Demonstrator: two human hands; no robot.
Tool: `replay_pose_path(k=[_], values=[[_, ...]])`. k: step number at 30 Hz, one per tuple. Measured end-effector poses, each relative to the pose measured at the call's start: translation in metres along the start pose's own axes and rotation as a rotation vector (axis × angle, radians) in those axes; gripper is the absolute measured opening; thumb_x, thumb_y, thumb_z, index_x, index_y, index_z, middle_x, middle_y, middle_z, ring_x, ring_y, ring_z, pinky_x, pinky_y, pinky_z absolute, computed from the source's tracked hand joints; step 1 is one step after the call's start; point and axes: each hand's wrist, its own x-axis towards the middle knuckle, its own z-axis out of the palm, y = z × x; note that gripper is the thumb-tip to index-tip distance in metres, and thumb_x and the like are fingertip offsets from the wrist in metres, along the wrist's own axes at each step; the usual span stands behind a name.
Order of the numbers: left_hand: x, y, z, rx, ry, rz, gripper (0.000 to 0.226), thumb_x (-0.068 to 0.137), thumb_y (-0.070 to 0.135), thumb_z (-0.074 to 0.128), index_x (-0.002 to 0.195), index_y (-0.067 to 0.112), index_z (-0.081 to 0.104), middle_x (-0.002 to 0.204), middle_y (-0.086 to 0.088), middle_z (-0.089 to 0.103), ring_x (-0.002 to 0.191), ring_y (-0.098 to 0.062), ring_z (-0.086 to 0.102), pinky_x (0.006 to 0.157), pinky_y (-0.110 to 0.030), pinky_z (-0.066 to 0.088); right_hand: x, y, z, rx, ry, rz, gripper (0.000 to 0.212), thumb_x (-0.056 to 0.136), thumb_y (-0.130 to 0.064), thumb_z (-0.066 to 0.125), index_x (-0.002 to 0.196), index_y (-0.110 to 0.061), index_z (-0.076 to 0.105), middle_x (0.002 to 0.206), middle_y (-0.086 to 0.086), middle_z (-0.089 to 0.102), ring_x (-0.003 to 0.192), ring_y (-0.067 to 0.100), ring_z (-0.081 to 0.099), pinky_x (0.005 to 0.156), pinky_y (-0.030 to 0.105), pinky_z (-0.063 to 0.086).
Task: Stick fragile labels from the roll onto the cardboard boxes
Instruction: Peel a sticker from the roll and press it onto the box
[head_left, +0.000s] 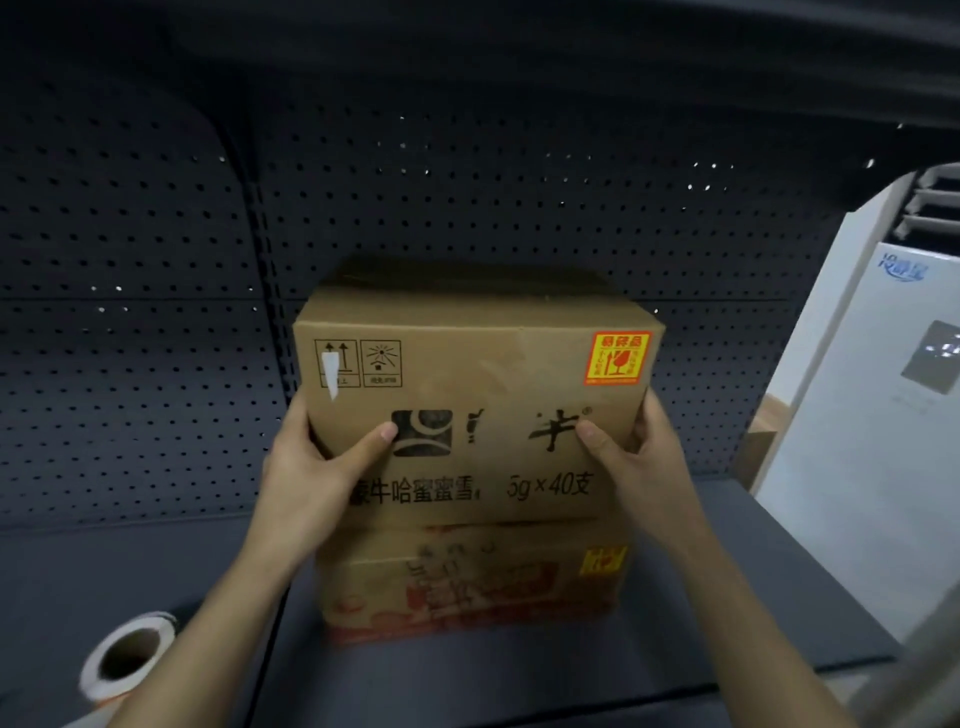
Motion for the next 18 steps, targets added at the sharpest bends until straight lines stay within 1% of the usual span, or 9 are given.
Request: replay_pose_path(k=[2, 3, 5, 6, 8, 12, 15, 18], values=[[0.001, 0.000, 0.005, 0.010, 0.018, 0.001, 0.060, 0.075, 0.043, 0.078, 0.129, 0.037, 0.052, 0.118, 0.020, 0.065, 0.110, 0.000, 0.061, 0.099, -0.042, 0.051, 0.005, 0.003, -0.001, -0.006, -0.007, 0.006, 0.052, 0.086, -0.037, 0.072, 0.133, -0.034, 0.049, 0.121, -0.015, 0.067, 0.112, 0.003, 0.063, 0.098, 0.045, 0.054], [0.000, 0.000, 0.006, 0.010, 0.026, 0.000, 0.060, 0.074, 0.043, 0.078, 0.129, 0.036, 0.052, 0.117, 0.022, 0.065, 0.108, 0.003, 0.061, 0.099, -0.040, 0.051, 0.005, 0.005, -0.001, -0.014, -0.008, 0.009, 0.052, 0.087, -0.036, 0.071, 0.134, -0.035, 0.048, 0.120, -0.016, 0.067, 0.112, 0.003, 0.063, 0.098, 0.045, 0.054], [-0.002, 0.000, 0.009, 0.008, 0.043, -0.003, 0.060, 0.073, 0.043, 0.077, 0.127, 0.035, 0.053, 0.113, 0.025, 0.065, 0.102, 0.011, 0.060, 0.096, -0.034, 0.051, 0.006, 0.009, -0.002, -0.029, -0.003, 0.011, 0.055, 0.086, -0.040, 0.070, 0.136, -0.037, 0.046, 0.122, -0.019, 0.065, 0.113, 0.001, 0.062, 0.099, 0.044, 0.053], [-0.002, 0.000, 0.010, 0.007, 0.048, -0.003, 0.060, 0.073, 0.044, 0.076, 0.127, 0.034, 0.053, 0.112, 0.026, 0.065, 0.101, 0.012, 0.060, 0.095, -0.033, 0.051, 0.006, 0.009, -0.001, -0.029, 0.000, 0.012, 0.058, 0.085, -0.043, 0.070, 0.137, -0.038, 0.045, 0.123, -0.019, 0.065, 0.114, 0.002, 0.061, 0.100, 0.044, 0.053], [-0.003, -0.001, 0.012, 0.005, 0.051, -0.006, 0.061, 0.073, 0.044, 0.076, 0.128, 0.032, 0.053, 0.114, 0.025, 0.065, 0.103, 0.011, 0.060, 0.095, -0.031, 0.051, 0.006, 0.012, 0.000, -0.029, 0.005, 0.020, 0.060, 0.083, -0.047, 0.069, 0.137, -0.038, 0.044, 0.123, -0.019, 0.065, 0.114, 0.001, 0.061, 0.099, 0.044, 0.053], [-0.001, -0.003, 0.012, 0.013, 0.058, 0.004, 0.064, 0.072, 0.045, 0.076, 0.130, 0.031, 0.052, 0.116, 0.023, 0.065, 0.107, 0.005, 0.061, 0.097, -0.035, 0.051, 0.005, 0.013, 0.001, -0.032, 0.018, 0.028, 0.057, 0.086, -0.041, 0.069, 0.137, -0.038, 0.043, 0.122, -0.021, 0.065, 0.112, 0.000, 0.062, 0.098, 0.044, 0.053], [-0.003, -0.003, 0.012, -0.001, 0.051, 0.010, 0.065, 0.074, 0.043, 0.076, 0.133, 0.030, 0.051, 0.118, 0.020, 0.065, 0.107, 0.005, 0.061, 0.096, -0.032, 0.051, 0.005, 0.013, 0.001, -0.035, 0.016, 0.027, 0.056, 0.087, -0.040, 0.069, 0.137, -0.038, 0.044, 0.123, -0.020, 0.065, 0.113, 0.002, 0.062, 0.099, 0.045, 0.053], [-0.003, -0.003, 0.012, 0.001, 0.057, 0.014, 0.065, 0.075, 0.043, 0.076, 0.133, 0.031, 0.050, 0.119, 0.020, 0.065, 0.109, 0.004, 0.060, 0.097, -0.035, 0.051, 0.004, 0.010, 0.001, -0.046, 0.023, 0.026, 0.055, 0.088, -0.038, 0.069, 0.137, -0.036, 0.044, 0.123, -0.018, 0.065, 0.114, 0.003, 0.062, 0.098, 0.046, 0.053]])
